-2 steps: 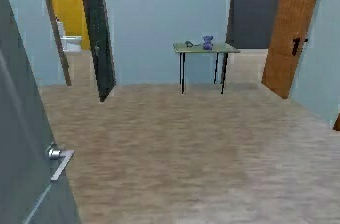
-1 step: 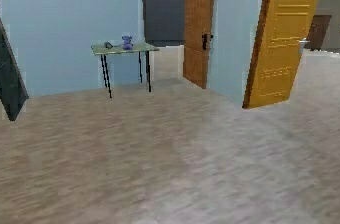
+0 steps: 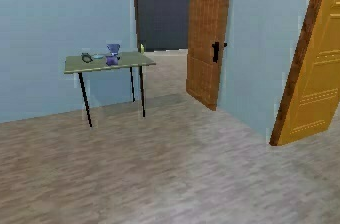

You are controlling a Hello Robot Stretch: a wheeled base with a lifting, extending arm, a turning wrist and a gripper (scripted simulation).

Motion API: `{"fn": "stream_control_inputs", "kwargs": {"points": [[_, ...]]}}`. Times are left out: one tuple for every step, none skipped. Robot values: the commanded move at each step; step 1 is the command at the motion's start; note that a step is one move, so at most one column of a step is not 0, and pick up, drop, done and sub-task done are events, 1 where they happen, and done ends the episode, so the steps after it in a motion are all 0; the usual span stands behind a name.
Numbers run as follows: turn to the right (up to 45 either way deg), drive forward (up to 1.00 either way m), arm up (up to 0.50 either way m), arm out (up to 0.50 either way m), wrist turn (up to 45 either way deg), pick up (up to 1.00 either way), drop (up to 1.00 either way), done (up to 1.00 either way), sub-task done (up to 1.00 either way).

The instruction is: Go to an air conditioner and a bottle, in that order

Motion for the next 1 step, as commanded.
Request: {"fn": "stream_control_inputs", "kwargs": {"points": [[3.0,0.0,0.0,0.0,0.0,0.0,0.0,0.0,0.0]]}}
